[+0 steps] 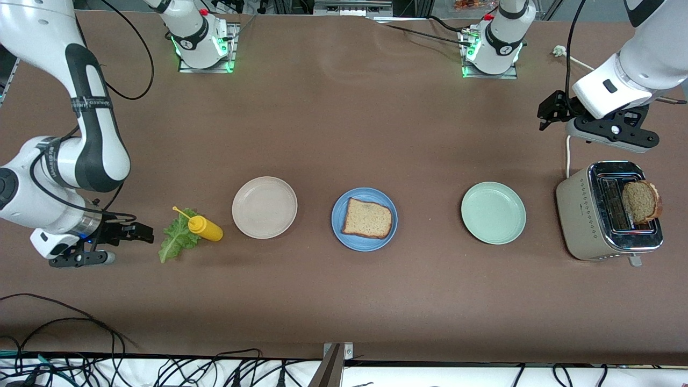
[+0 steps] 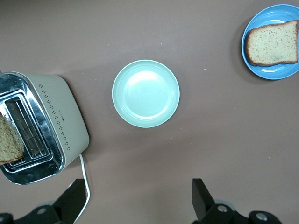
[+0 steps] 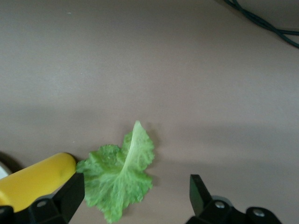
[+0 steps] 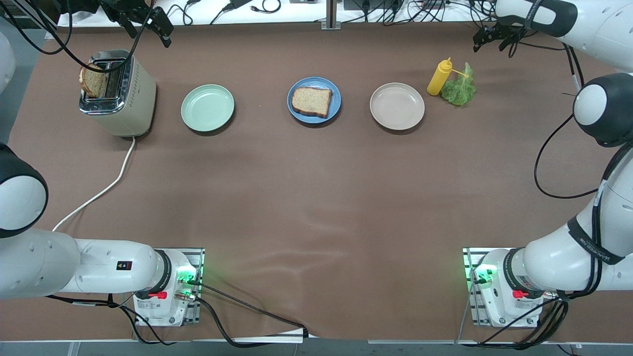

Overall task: Make sandwich in blue plate with both arms
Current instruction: 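Grasp the green lettuce leaf with the right gripper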

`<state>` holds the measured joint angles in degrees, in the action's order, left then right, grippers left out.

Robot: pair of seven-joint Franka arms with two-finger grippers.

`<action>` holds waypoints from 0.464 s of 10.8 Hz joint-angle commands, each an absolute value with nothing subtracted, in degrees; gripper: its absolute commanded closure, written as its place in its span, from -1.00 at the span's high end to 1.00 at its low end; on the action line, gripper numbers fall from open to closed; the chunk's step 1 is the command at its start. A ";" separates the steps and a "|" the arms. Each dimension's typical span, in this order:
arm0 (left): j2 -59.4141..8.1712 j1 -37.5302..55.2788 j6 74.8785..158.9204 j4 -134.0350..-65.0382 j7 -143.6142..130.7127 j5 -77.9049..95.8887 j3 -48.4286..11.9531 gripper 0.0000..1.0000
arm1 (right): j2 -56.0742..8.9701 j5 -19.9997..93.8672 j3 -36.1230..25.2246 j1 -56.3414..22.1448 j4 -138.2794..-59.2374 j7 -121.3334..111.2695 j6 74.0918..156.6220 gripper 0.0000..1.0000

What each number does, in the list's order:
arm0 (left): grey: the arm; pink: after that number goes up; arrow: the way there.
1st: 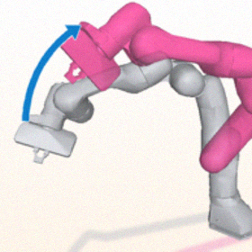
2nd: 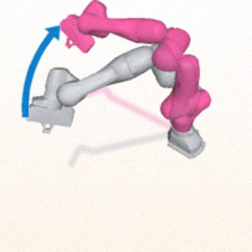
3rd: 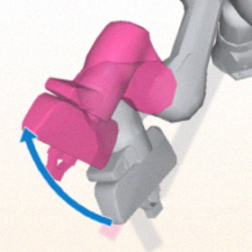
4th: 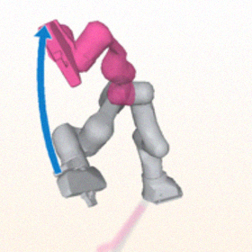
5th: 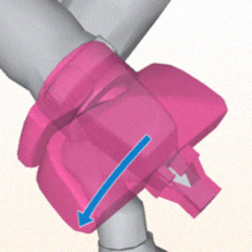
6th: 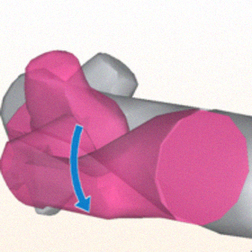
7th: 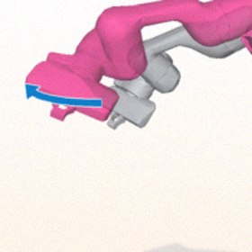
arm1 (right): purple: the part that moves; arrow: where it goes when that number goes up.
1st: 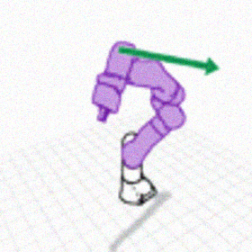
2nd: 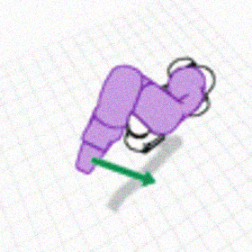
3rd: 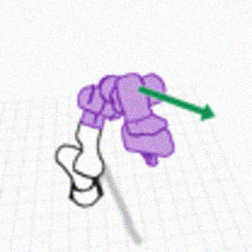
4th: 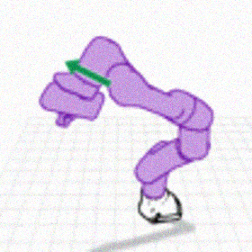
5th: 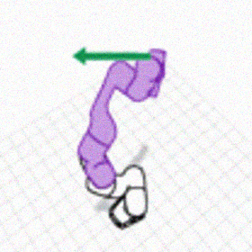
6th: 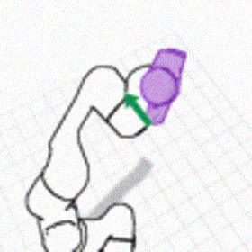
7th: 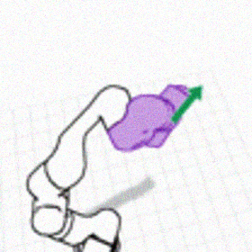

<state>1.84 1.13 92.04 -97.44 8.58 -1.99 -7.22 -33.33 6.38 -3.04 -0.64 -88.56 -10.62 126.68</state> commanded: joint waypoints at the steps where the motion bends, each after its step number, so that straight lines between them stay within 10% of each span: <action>1: 1.76 0.88 91.50 -96.86 8.53 -1.49 -7.29 1.00 | -36.90 10.36 -2.72 0.70 -87.98 -16.07 130.42 1.00; 5: 1.67 0.70 91.49 -96.77 8.53 -1.49 -7.12 1.00 | -41.21 13.26 -2.37 0.53 -87.89 -17.75 132.89 1.00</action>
<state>1.77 1.06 92.00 -97.44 8.58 -1.99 -7.08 -39.00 10.32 -3.01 0.22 -88.53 -15.90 131.98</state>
